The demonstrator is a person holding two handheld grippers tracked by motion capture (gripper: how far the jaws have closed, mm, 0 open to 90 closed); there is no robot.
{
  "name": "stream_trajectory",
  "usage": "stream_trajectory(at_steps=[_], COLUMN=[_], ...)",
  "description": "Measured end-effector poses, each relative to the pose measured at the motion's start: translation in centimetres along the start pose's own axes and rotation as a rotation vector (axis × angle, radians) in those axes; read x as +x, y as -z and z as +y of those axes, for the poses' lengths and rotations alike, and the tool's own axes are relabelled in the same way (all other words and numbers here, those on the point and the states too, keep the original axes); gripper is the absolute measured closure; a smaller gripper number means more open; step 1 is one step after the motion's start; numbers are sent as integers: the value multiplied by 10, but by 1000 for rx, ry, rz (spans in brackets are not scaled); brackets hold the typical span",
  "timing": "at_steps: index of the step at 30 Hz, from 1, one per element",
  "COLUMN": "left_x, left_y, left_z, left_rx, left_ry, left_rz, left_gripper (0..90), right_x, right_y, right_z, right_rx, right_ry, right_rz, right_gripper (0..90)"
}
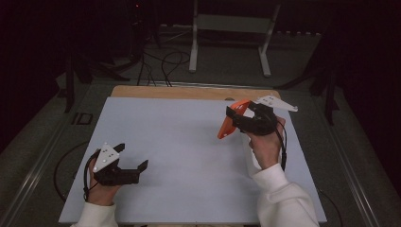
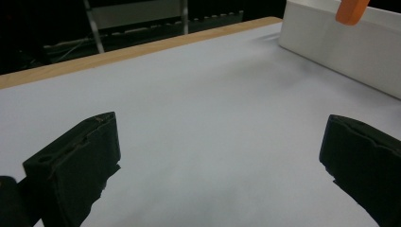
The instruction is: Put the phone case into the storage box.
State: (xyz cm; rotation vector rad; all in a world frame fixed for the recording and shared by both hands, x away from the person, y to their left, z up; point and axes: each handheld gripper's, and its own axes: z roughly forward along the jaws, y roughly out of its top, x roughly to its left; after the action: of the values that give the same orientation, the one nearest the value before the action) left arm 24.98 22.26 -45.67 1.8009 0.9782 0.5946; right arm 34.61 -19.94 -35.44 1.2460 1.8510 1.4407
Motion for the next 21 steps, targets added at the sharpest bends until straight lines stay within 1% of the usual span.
stream_trajectory(at_steps=[1,4,8,14,19,21], left_x=[1,1,2,2,3,3], left_y=[3,4,7,12,15,17], left_z=[-4,-7,-12,-22,-27,-31], left_rx=[-5,-4,-14,-10,-14,-14], left_ry=[2,0,8,-4,-9,-11], left_rz=[4,7,12,19,23,26], left_gripper=[2,2,2,2,2,2], right_x=[-1,-2,-2,-4,-6,-7], right_y=[0,-1,-1,-1,0,0], right_z=[1,2,3,4,5,6], right_rx=[-1,-2,-7,-10,-13,-13], right_ry=[-4,-4,-10,-10,-16,-12], right_rz=[-2,-4,-4,-9,-14,-17], right_gripper=[169,169,169,169,169,169])
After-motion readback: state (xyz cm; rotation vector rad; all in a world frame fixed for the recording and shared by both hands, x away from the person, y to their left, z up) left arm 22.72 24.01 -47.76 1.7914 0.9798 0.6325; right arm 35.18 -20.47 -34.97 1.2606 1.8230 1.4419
